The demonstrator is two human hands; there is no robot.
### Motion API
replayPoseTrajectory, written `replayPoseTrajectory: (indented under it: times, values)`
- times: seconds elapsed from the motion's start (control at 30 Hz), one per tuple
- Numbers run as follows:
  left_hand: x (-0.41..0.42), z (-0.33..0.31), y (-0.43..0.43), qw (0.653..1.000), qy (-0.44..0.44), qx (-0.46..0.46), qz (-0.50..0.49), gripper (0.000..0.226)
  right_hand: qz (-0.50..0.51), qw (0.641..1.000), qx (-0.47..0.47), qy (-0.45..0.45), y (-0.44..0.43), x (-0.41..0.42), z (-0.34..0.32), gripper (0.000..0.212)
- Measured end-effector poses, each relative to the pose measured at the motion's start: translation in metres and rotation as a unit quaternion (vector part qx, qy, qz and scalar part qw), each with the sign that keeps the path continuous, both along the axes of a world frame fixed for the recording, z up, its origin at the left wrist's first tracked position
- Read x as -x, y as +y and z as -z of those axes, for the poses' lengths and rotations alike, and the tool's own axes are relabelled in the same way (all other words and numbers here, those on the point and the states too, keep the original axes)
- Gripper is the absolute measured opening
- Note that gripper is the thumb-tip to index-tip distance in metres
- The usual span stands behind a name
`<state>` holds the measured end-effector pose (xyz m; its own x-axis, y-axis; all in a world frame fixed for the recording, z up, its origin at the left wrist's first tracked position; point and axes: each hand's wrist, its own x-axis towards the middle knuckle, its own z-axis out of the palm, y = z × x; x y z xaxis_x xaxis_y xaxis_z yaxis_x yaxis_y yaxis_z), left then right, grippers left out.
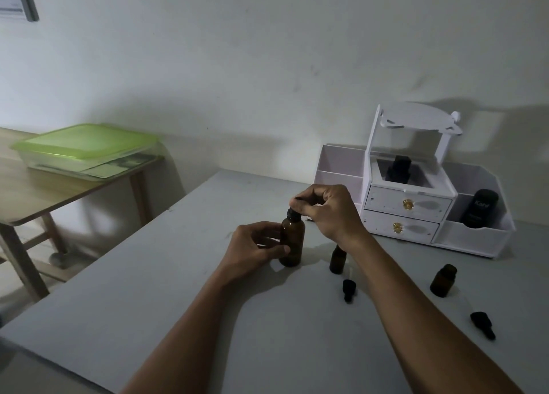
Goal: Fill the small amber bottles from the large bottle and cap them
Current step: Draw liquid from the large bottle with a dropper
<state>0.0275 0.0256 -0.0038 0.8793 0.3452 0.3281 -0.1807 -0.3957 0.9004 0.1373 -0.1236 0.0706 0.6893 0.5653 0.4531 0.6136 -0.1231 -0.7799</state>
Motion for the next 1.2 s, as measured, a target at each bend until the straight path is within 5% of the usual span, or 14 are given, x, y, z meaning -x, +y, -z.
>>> replayPoseTrajectory:
  times: [0.63,0.73,0.9,1.0,1.2]
  values:
    - [0.002,0.002,-0.003,1.0,0.006,0.015,-0.015,0.047,-0.009,0.995,-0.102,0.019,-0.015,0.006,-0.043,0.003]
    - [0.008,-0.005,-0.013,0.993,-0.047,-0.032,-0.102,0.055,-0.002,0.99,-0.14,0.002,-0.024,0.007,-0.068,0.005]
    - [0.025,-0.023,-0.051,0.969,-0.167,-0.052,-0.173,0.02,0.006,0.975,-0.219,0.026,-0.056,-0.001,-0.092,0.007]
    - [0.021,-0.025,-0.079,0.989,-0.11,-0.024,-0.094,0.015,0.012,0.975,-0.22,0.036,-0.077,-0.009,-0.087,0.012]
    - [-0.007,-0.011,-0.104,0.998,0.033,-0.029,-0.054,0.05,0.02,0.98,-0.186,0.073,-0.09,-0.021,-0.055,0.007]
